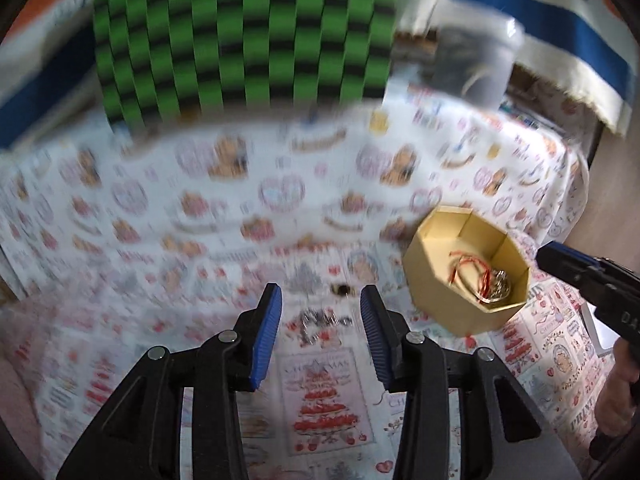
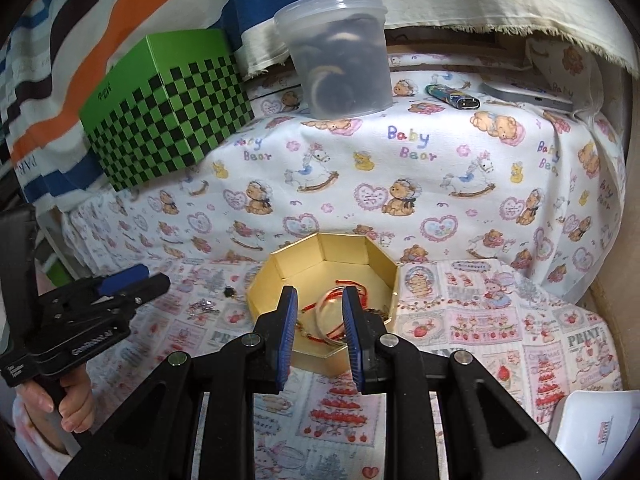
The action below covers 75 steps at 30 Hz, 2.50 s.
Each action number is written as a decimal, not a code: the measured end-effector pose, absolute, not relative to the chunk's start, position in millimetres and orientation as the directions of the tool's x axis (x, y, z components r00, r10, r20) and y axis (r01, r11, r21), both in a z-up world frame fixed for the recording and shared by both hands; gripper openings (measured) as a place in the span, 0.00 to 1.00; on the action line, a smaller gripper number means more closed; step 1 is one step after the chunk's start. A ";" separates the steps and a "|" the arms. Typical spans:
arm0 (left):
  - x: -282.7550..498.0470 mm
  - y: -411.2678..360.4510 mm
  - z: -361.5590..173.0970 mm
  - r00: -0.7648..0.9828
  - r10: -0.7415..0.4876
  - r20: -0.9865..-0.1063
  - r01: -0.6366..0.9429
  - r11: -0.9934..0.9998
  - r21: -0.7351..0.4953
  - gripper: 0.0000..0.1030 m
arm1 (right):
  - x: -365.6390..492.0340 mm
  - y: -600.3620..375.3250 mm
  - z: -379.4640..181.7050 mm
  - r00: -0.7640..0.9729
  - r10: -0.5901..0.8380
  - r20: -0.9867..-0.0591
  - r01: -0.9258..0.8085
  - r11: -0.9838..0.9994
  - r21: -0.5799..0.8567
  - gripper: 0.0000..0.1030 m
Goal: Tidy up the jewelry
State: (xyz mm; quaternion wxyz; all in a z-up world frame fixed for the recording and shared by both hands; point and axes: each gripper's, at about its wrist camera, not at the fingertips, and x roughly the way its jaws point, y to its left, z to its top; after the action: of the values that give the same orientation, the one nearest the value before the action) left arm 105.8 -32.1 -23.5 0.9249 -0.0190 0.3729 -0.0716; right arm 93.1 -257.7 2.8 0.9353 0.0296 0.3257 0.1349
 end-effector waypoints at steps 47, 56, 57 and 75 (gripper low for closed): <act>69.2 10.8 51.1 0.818 -0.235 -0.525 0.141 0.967 -0.213 0.02 | 79.9 -244.7 10.5 0.766 0.275 -0.581 -0.264 0.959 0.106 0.34; 83.0 30.9 33.5 0.815 -0.132 -0.564 0.018 0.979 -0.203 0.02 | 85.0 -193.1 20.2 0.728 0.300 -0.616 -0.314 0.945 0.089 0.35; 82.3 31.7 34.1 0.819 -0.104 -0.564 -0.002 0.983 -0.184 0.02 | 87.8 -185.6 19.8 0.722 0.300 -0.623 -0.319 0.944 0.085 0.35; 80.0 52.1 37.4 0.824 -0.052 -0.564 -0.067 0.980 -0.188 0.02 | 165.8 -93.5 -47.2 0.589 0.183 -0.788 -0.315 0.949 -0.015 0.21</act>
State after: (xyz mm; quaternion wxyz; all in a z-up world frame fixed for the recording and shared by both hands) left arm 80.0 52.1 37.4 0.9497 -0.1004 0.2966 0.0040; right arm 165.8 -93.5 -47.2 0.8879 -0.0767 0.4314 0.1402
